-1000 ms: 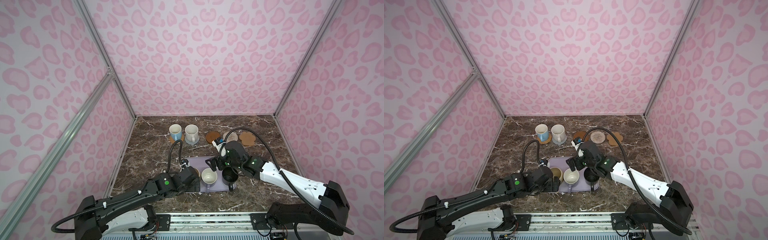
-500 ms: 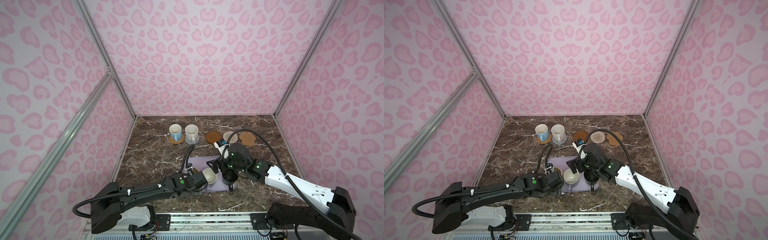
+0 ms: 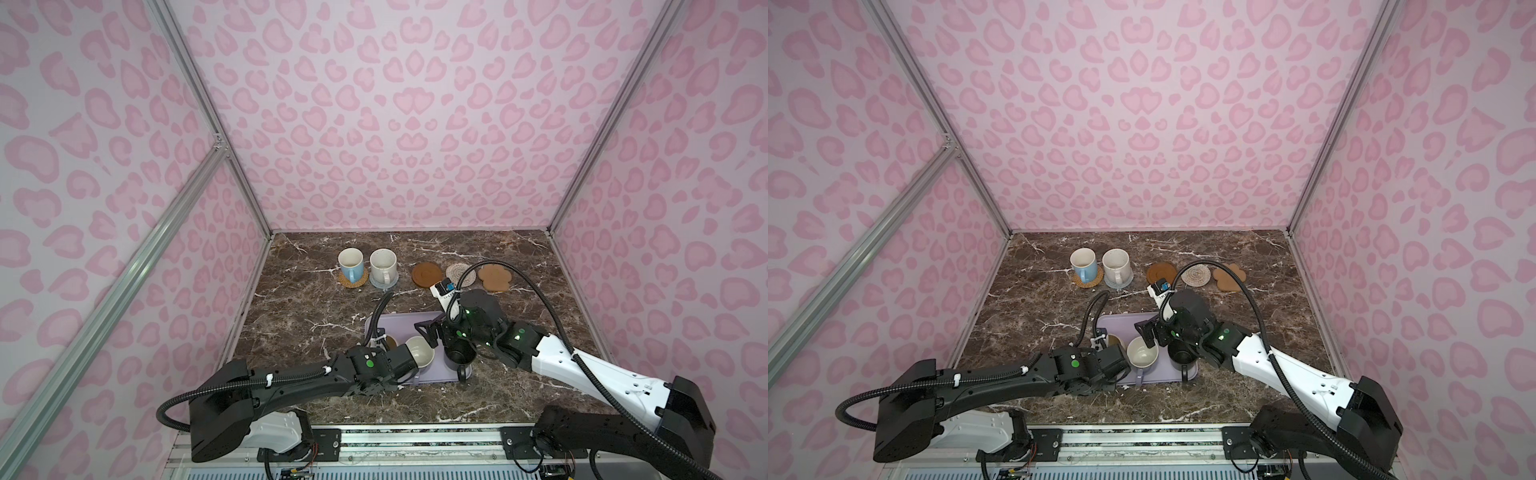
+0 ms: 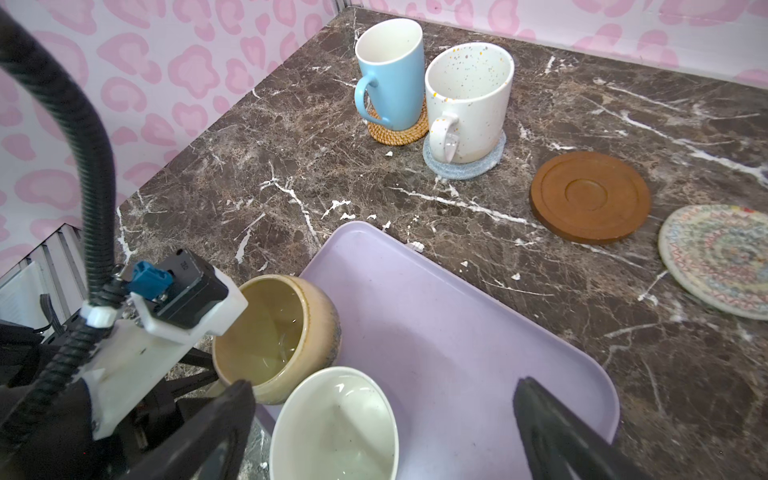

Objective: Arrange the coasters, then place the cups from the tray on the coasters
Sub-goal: 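Grasp the beige mug with the left gripper while right gripper hovers by black mug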

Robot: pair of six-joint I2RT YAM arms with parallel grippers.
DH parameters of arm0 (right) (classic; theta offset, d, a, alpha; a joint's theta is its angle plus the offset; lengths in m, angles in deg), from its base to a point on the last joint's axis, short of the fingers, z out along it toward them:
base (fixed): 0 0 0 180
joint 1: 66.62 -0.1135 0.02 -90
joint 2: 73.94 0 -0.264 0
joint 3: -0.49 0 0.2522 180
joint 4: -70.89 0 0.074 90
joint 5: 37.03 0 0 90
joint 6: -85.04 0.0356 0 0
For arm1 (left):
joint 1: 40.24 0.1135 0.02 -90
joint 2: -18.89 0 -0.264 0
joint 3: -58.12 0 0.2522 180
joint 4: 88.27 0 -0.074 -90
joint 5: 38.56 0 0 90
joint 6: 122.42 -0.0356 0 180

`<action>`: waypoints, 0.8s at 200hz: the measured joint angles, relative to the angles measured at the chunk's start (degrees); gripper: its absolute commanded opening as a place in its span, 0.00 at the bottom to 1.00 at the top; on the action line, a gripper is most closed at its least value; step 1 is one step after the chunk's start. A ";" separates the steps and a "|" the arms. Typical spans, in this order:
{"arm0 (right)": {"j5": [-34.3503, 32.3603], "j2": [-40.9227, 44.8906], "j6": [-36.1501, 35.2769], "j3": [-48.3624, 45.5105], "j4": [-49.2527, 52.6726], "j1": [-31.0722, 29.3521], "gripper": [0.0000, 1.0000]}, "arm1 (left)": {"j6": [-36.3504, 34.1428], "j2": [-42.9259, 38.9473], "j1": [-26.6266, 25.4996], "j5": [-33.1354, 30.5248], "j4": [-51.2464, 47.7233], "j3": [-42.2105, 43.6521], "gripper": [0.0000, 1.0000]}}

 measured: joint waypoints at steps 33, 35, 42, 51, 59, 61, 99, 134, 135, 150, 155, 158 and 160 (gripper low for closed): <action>-0.42 0.13 0.00 0.00 -0.17 0.07 0.99 | 0.17 0.81 0.00 -0.98 1.07 0.42 0.29; -0.44 0.15 0.00 0.00 -0.17 0.07 0.99 | 0.22 0.81 0.00 -1.01 1.14 0.50 0.28; -0.68 0.33 0.00 0.00 -0.17 0.11 0.99 | 0.35 0.81 0.00 -1.11 1.36 0.72 0.26; -1.29 0.55 0.00 -0.13 -0.42 0.24 0.99 | 0.35 0.81 -0.07 -1.36 1.40 0.83 0.22; -1.42 0.66 0.00 -0.28 -0.61 0.35 0.99 | 0.31 0.79 -0.04 -1.40 1.38 0.83 0.18; -1.42 0.68 0.00 -0.33 -0.68 0.37 0.99 | 0.31 0.79 -0.07 -1.42 1.44 0.83 0.16; -1.42 0.63 0.02 -0.46 -1.07 0.59 0.98 | 0.31 0.70 -0.04 -2.29 1.66 0.81 0.02; -0.33 0.00 -0.02 -0.59 -1.60 0.96 0.97 | 0.61 -0.85 -0.04 -2.60 -0.17 0.81 0.02; -0.28 -0.02 -0.02 -0.59 -1.62 0.96 0.97 | 0.63 -0.96 -0.04 -2.62 -0.31 0.81 0.02; 0.61 -0.55 -0.04 -0.72 -1.75 1.18 0.97 | 0.57 -2.05 0.02 -2.67 -1.14 0.74 0.02; 1.18 -0.74 -0.07 -0.72 -1.77 1.31 0.97 | 0.55 -2.29 0.02 -2.67 -1.27 0.66 0.02; 1.57 -0.87 -0.11 -0.72 -1.84 1.36 0.97 | 0.55 -2.47 0.07 -2.67 -1.36 0.57 0.02; 1.68 -0.92 -0.15 -0.72 -1.86 1.33 0.97 | 0.55 -2.51 0.09 -2.67 -1.40 0.52 0.02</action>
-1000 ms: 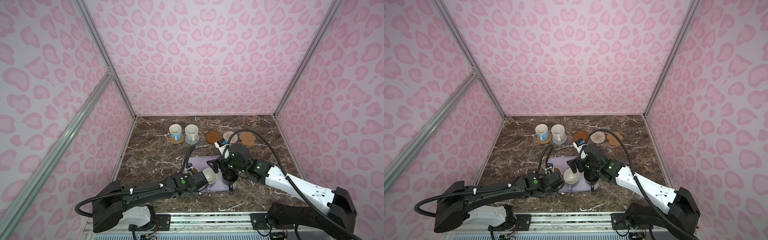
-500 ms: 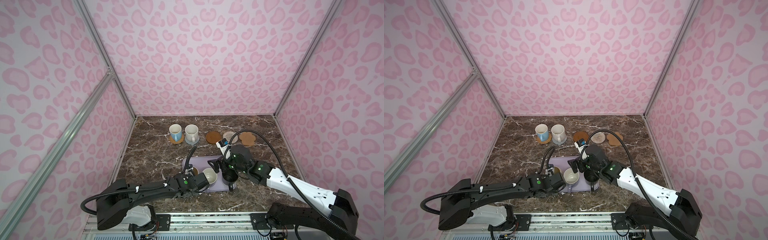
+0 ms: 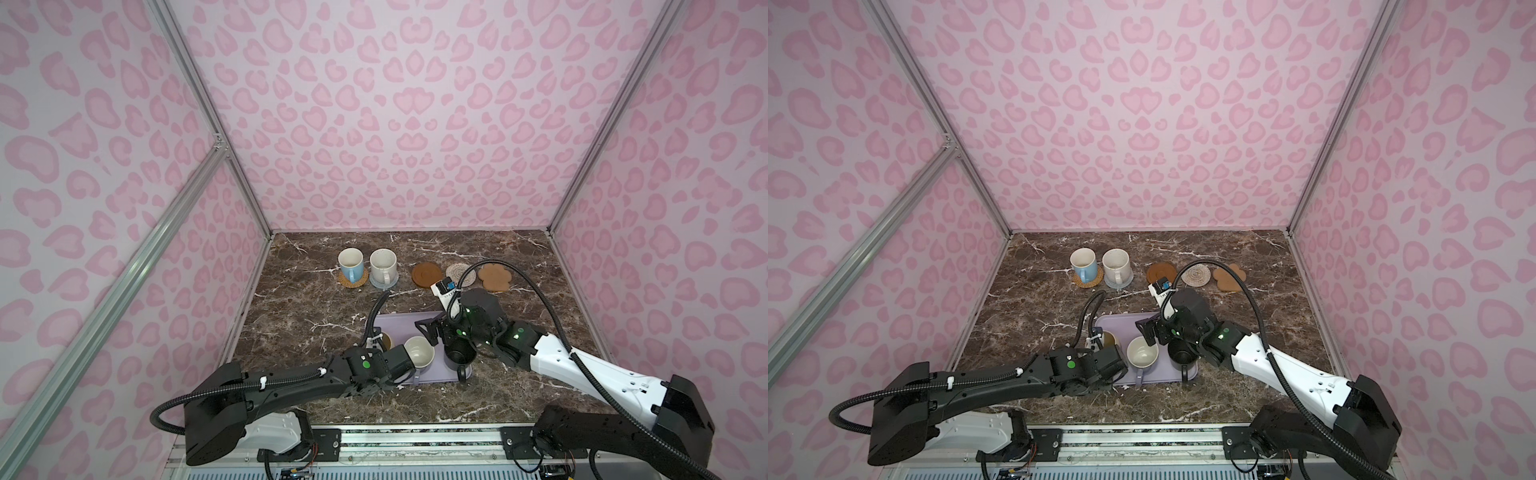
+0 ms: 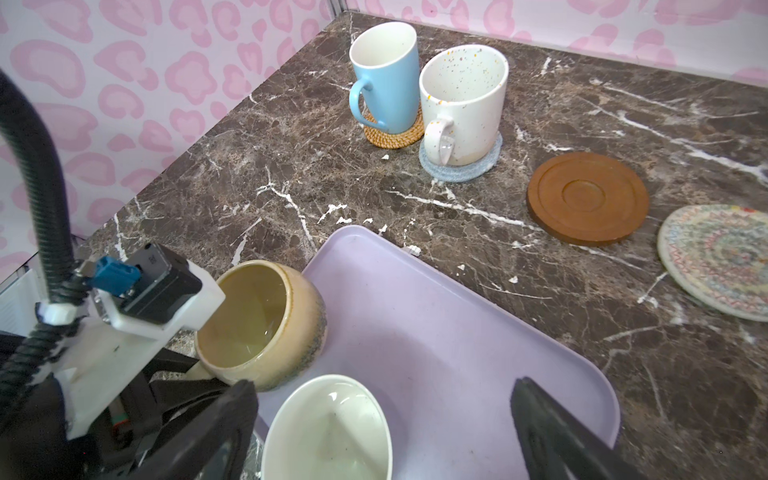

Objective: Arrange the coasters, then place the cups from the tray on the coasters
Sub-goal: 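Grasp the beige mug with the left gripper while right gripper hovers by black mug, then lift the beige mug with the left gripper and carry it toward the brown wooden coaster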

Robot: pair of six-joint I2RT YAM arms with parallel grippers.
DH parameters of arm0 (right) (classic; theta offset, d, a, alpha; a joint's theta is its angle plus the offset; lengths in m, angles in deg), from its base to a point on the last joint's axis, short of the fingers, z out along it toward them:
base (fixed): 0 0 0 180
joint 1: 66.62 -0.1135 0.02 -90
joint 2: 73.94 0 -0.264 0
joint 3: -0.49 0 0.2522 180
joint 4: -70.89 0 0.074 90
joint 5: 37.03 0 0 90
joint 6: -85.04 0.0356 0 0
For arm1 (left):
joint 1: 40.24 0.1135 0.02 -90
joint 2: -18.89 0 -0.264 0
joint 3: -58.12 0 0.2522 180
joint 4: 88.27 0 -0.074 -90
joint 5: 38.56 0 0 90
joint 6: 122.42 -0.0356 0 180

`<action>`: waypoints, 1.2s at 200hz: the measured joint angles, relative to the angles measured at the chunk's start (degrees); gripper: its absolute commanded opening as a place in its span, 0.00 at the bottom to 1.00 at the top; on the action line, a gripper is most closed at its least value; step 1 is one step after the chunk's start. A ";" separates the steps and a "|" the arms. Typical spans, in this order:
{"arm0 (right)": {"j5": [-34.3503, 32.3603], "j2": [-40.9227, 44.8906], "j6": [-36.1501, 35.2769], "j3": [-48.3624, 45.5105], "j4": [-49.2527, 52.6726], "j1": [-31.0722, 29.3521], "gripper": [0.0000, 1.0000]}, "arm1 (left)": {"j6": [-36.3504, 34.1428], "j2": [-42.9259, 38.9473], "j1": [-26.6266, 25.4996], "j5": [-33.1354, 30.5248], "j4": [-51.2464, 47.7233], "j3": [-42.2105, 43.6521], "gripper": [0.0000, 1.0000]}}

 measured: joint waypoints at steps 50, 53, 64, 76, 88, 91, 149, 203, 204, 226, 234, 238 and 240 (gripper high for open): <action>6.23 -1.33 -0.79 0.00 -1.75 0.52 0.93 | -1.44 -1.64 1.33 -0.42 -1.66 -1.79 0.02; 6.58 -1.40 -0.92 0.00 -1.99 0.57 0.93 | -1.53 -1.73 1.53 -0.50 -1.99 -2.03 0.02; 7.91 -1.55 -0.98 0.00 -2.62 0.96 0.94 | -2.08 -2.08 1.86 -1.11 -2.82 -2.91 0.02; 8.61 -1.57 -1.18 0.00 -2.93 1.68 0.95 | -2.56 -2.21 2.16 -1.70 -3.74 -4.24 0.02; 9.01 -1.53 -1.14 0.00 -3.54 2.67 0.95 | -3.67 -2.16 2.23 -2.25 -4.59 -5.68 0.02; 9.09 -1.46 -1.09 0.00 -3.78 2.97 0.95 | -3.82 -2.05 2.25 -2.45 -4.83 -6.14 0.02; 6.86 -0.85 1.70 0.24 -6.71 6.23 0.94 | -8.96 -0.39 4.94 -5.38 -8.28 -14.16 0.02; 4.59 -0.81 2.71 2.10 -7.26 8.39 0.94 | -14.82 4.09 7.15 -6.36 -8.68 -23.52 0.02; 4.57 -0.81 2.71 2.12 -7.26 8.41 0.94 | -14.97 4.20 7.23 -6.38 -8.68 -23.74 0.02; 4.74 -0.81 2.69 2.32 -7.34 10.08 0.94 | -17.40 5.88 8.35 -6.43 -8.44 -27.45 0.02; 4.63 -0.83 2.67 2.32 -7.32 10.91 0.94 | -18.29 6.78 8.68 -6.40 -8.33 -29.03 0.02; 4.63 -0.85 2.69 2.32 -7.32 11.30 0.94 | -18.86 7.26 8.76 -6.43 -8.24 -29.77 0.02; 4.63 -0.87 2.69 2.32 -7.34 11.50 0.94 | -19.10 7.50 8.85 -6.38 -8.17 -30.12 0.02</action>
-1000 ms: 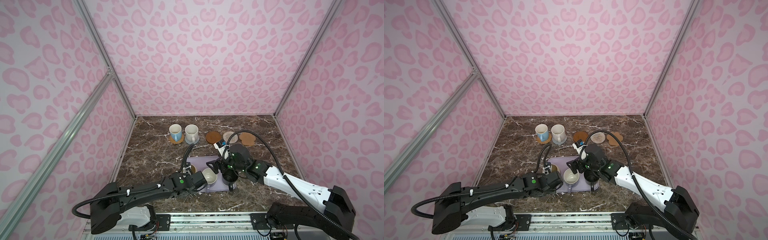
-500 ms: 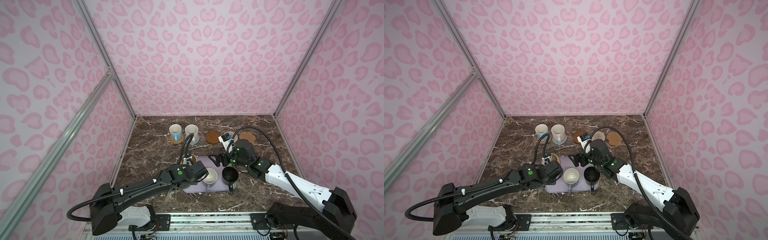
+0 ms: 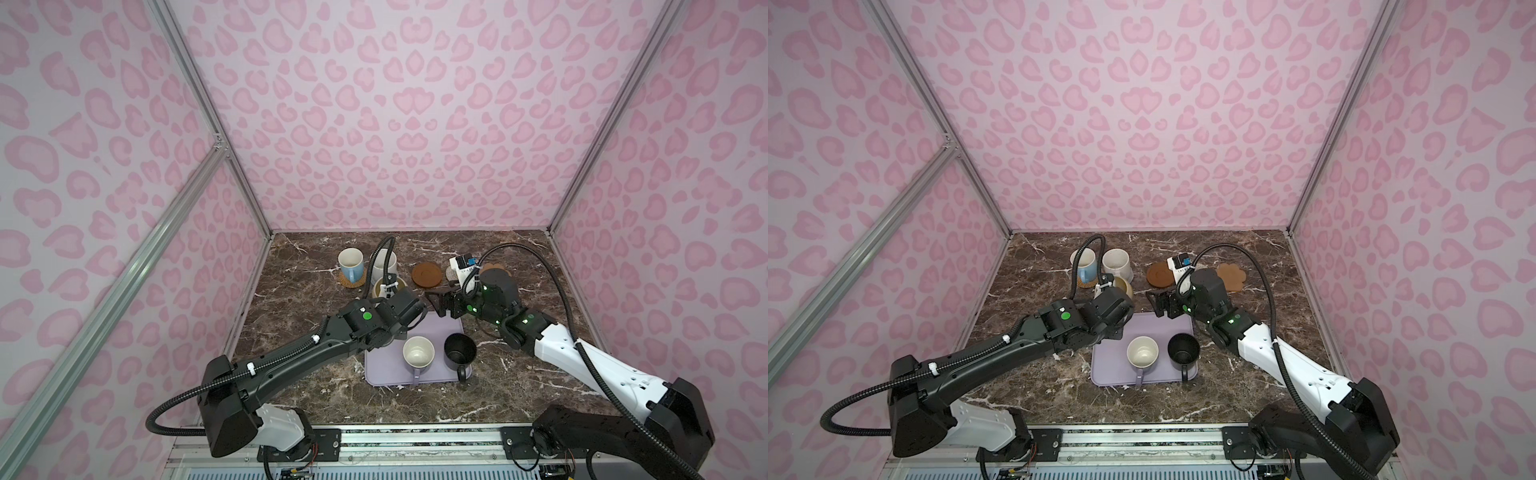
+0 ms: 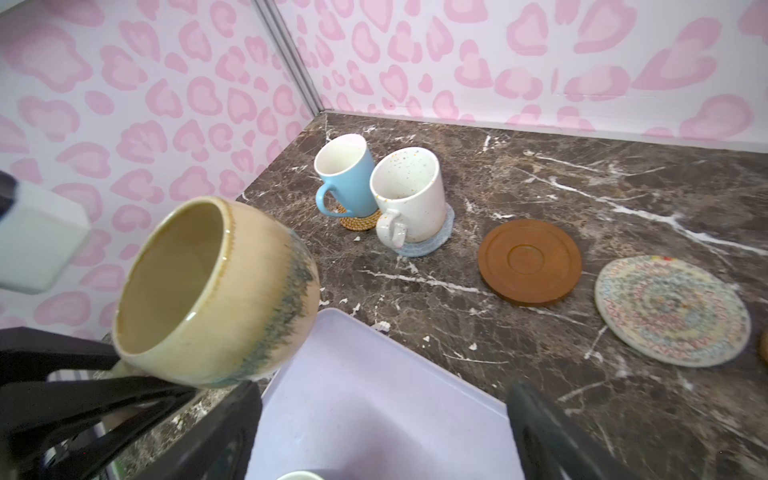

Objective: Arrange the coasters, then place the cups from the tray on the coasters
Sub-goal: 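Lift the beige mug with the left gripper and carry it toward the brown wooden coaster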

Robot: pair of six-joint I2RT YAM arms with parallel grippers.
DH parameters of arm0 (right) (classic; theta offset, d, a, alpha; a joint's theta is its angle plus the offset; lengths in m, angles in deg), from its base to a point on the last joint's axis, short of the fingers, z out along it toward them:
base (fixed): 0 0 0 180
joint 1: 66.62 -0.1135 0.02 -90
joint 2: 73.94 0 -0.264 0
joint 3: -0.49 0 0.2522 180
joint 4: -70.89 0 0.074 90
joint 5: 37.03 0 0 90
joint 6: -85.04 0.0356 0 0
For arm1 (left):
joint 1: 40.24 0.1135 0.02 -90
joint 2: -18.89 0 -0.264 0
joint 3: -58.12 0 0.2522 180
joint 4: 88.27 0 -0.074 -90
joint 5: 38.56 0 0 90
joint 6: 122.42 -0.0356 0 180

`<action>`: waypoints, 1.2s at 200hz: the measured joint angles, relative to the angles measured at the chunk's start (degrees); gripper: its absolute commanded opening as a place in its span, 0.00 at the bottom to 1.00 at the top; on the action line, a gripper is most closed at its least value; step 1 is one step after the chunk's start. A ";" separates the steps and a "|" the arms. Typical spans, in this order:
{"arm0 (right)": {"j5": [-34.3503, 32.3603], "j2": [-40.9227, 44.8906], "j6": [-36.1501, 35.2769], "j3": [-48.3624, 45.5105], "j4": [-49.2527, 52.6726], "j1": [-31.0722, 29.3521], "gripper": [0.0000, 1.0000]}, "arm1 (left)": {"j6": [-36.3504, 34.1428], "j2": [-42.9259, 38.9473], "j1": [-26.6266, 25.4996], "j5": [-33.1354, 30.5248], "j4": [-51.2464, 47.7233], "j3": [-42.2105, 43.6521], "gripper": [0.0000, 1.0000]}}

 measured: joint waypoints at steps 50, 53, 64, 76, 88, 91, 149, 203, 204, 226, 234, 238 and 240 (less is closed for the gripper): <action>0.90 -0.94 0.09 0.00 -0.31 4.66 0.93 | -4.85 7.52 3.80 3.21 2.36 -8.22 0.02; 1.01 -0.98 0.09 0.00 -0.31 4.94 0.93 | -5.25 8.04 4.11 3.48 2.51 -8.66 0.02; 1.49 -1.01 0.04 0.00 -0.31 6.12 0.93 | -5.84 9.94 4.98 4.39 2.91 -10.14 0.02; 1.99 -1.01 0.02 -0.11 -0.42 7.41 0.94 | -6.51 12.17 5.84 5.31 3.17 -12.00 0.02; 2.34 -1.16 -0.09 -0.52 -0.57 8.74 0.93 | -7.28 14.64 6.36 6.08 3.19 -14.27 0.02; 2.36 -1.27 -0.13 -0.61 -0.57 9.01 0.93 | -7.37 15.41 6.51 6.34 3.26 -14.91 0.02; 2.73 -4.72 -0.15 -0.33 -0.04 14.01 0.92 | -9.94 27.21 9.53 11.67 4.46 -25.20 0.02; 2.95 -7.82 1.09 -0.35 -0.15 17.49 0.91 | -10.36 37.64 11.54 15.47 4.15 -34.82 0.02; 2.95 -7.91 1.11 -0.35 -0.17 17.51 0.91 | -10.36 37.79 11.56 15.47 4.11 -34.97 0.02; 3.37 -9.22 1.11 -0.26 -0.31 17.62 0.90 | -10.78 42.12 12.11 15.96 4.02 -39.85 0.02; 3.78 -9.75 1.14 -0.09 -0.31 17.73 0.90 | -10.75 43.63 12.24 16.13 3.96 -41.40 0.02; 3.87 -9.99 1.14 0.00 -0.31 17.73 0.90 | -10.75 44.22 12.33 16.24 3.98 -41.92 0.02; 3.87 -10.10 1.14 0.04 -0.33 17.73 0.90 | -10.78 44.59 12.39 16.33 3.93 -42.27 0.02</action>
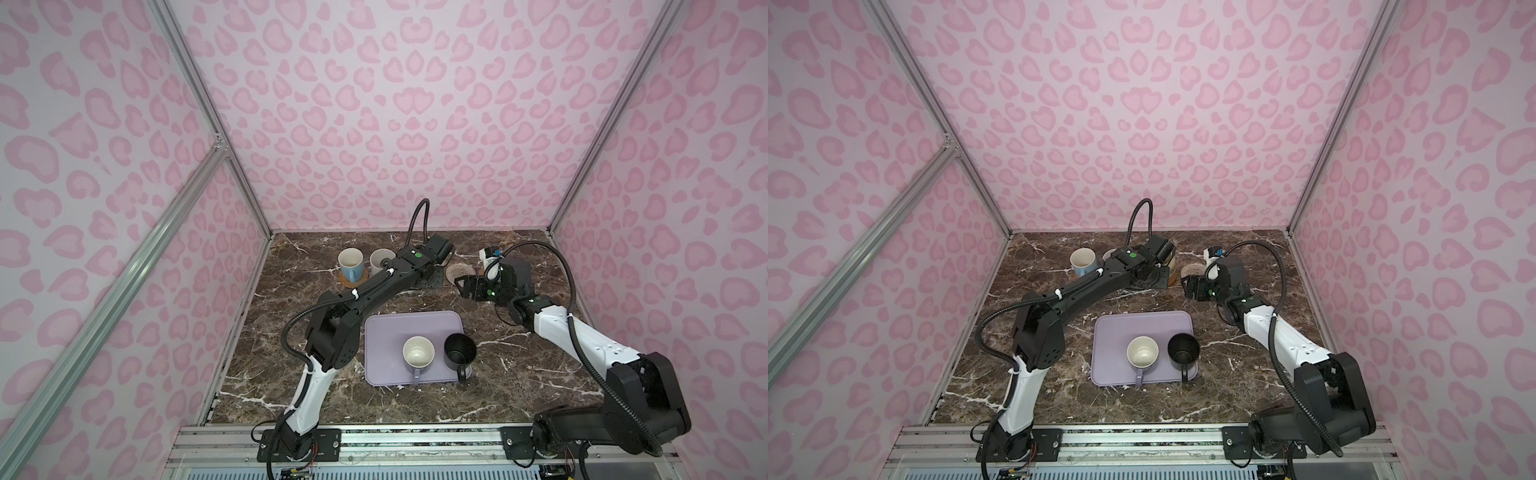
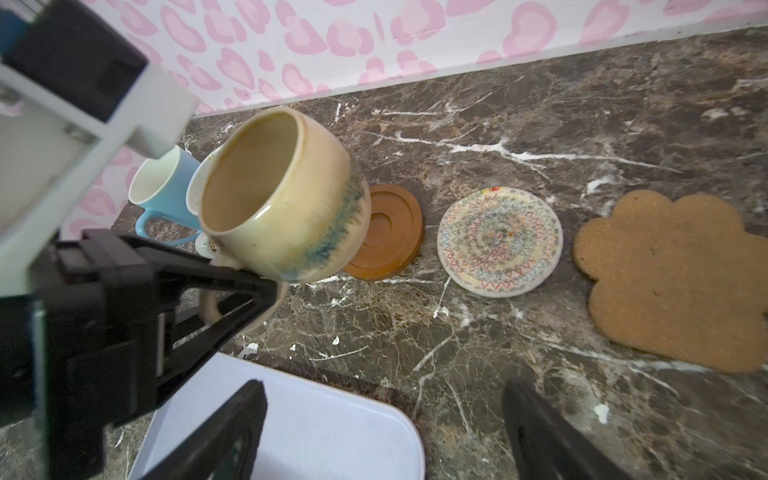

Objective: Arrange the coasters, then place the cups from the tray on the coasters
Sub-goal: 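Lift the beige mug with the left gripper and carry it toward the brown wooden coaster, then lower the beige mug onto the brown wooden coaster and open the left gripper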

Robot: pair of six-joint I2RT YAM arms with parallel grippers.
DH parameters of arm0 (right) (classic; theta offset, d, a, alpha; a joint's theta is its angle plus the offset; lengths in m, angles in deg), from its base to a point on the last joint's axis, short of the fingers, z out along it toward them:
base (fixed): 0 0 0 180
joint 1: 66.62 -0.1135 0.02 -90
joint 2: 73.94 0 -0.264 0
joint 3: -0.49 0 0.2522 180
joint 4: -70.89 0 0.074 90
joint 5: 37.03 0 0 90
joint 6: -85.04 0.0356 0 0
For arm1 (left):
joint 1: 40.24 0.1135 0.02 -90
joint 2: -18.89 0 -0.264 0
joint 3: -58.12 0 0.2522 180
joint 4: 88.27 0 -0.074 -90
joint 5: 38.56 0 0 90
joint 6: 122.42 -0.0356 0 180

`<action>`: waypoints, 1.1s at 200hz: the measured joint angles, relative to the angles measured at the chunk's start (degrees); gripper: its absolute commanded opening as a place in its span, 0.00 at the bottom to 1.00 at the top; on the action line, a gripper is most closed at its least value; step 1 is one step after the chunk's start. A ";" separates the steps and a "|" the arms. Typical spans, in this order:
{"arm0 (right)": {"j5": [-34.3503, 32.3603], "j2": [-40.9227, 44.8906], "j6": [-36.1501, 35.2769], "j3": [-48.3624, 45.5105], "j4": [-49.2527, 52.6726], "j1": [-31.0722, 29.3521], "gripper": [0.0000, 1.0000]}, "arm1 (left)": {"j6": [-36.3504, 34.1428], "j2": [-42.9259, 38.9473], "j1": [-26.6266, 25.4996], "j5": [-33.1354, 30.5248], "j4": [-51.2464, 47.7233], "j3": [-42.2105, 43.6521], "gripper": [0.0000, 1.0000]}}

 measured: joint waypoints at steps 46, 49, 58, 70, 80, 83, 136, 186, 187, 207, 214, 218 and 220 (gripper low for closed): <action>0.57 -2.01 -0.09 0.61 -0.31 0.31 0.89 | 0.07 5.84 1.29 0.94 -1.38 -5.31 0.02; 0.61 -2.12 -0.11 0.61 -0.35 0.37 0.89 | 0.07 6.12 1.33 0.98 -1.49 -5.68 0.02; 0.66 -2.58 -0.15 0.61 -0.37 0.68 0.89 | 0.07 6.99 1.55 1.03 -1.60 -6.62 0.02; 0.98 -3.23 -0.13 0.63 -0.39 0.96 0.89 | 0.22 8.09 1.66 0.96 -1.68 -7.74 0.02; 1.42 -3.78 -0.11 0.70 -0.39 1.27 0.89 | 0.26 9.03 1.66 0.92 -1.86 -8.70 0.02; 1.51 -3.98 -0.11 0.70 -0.39 1.31 0.89 | 0.26 9.27 1.64 0.92 -1.88 -8.90 0.02; 2.47 -4.61 -0.07 0.81 -0.61 2.43 0.88 | 0.70 11.32 1.64 0.90 -2.86 -10.21 0.02; 3.43 -4.50 0.33 0.81 -1.25 2.60 0.87 | 0.90 12.68 1.77 0.81 -2.95 -11.17 0.02; 3.45 -4.50 0.33 0.81 -1.27 2.60 0.88 | 0.90 12.68 1.77 0.79 -2.95 -11.17 0.02; 3.63 -4.46 0.33 0.81 -1.27 2.60 0.88 | 1.05 12.81 1.95 0.81 -2.95 -11.17 0.04; 3.78 -4.39 0.35 0.81 -1.27 2.60 0.88 | 1.05 12.83 1.95 0.81 -2.93 -11.21 0.05; 3.82 -4.37 0.35 0.81 -1.27 2.60 0.88 | 1.05 12.87 1.95 0.81 -2.91 -11.26 0.06; 3.82 -4.37 0.35 0.81 -1.27 2.60 0.88 | 1.05 12.92 1.97 0.81 -2.91 -11.26 0.07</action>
